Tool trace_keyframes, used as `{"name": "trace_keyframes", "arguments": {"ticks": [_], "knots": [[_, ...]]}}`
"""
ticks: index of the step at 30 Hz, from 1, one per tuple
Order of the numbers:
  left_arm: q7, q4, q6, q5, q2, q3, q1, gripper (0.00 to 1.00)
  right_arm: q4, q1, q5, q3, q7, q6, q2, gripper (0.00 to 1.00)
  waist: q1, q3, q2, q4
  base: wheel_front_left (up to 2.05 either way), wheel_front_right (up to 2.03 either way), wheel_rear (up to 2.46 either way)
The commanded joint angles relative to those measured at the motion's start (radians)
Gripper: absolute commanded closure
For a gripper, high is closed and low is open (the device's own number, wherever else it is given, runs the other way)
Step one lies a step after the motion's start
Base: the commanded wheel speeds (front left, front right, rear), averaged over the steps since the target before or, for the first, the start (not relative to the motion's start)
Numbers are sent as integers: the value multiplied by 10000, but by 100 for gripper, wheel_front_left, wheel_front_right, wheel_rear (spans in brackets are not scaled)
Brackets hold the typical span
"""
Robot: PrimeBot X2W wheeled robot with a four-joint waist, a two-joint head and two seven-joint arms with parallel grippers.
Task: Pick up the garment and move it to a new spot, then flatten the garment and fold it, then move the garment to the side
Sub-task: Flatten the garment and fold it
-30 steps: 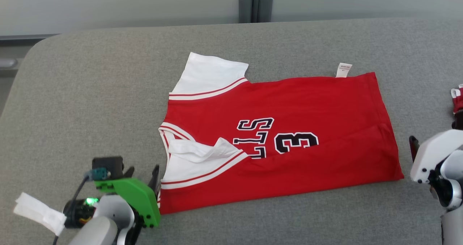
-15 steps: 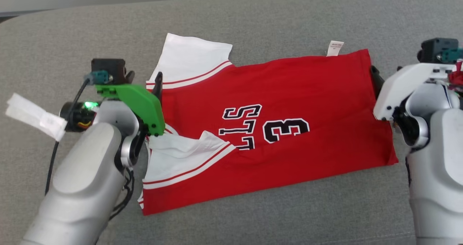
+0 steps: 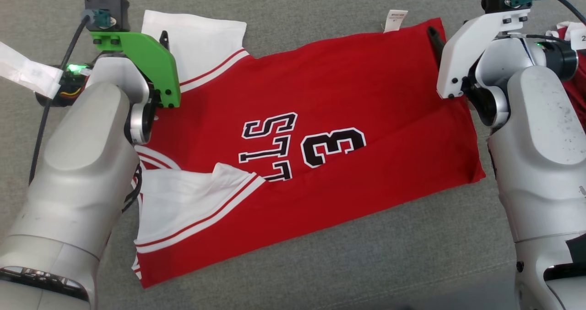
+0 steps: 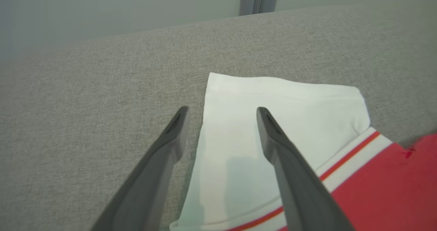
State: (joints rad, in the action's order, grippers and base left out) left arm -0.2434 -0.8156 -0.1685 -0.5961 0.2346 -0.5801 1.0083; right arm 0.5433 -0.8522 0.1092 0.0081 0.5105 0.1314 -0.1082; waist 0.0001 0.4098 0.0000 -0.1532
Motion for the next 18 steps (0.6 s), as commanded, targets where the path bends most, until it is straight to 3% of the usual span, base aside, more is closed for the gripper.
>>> {"name": "trace_keyframes", "arguments": {"ticks": [1, 9, 17, 18], "knots": [[81, -201, -65, 69, 82, 49, 230, 0, 112, -117, 117, 106, -116, -16, 35, 0, -1, 376, 0, -378, 0, 0, 0], [415, -1237, -131, 215, 399, 105, 1016, 0, 74, -509, 674, 847, -442, -16, -133, 0, -1, 782, 0, -696, 0, 0, 0], [435, -2046, 43, 29, 296, 123, 1367, 0, -228, -582, 1091, 1280, -377, -16, -498, 0, -1, 1014, 0, -762, 0, 0, 0], [347, -2182, 42, -1, 262, 126, 1351, 54, -294, -582, 1122, 1291, -339, -16, -572, 0, -1, 1034, 0, -758, 0, 0, 0]]}}
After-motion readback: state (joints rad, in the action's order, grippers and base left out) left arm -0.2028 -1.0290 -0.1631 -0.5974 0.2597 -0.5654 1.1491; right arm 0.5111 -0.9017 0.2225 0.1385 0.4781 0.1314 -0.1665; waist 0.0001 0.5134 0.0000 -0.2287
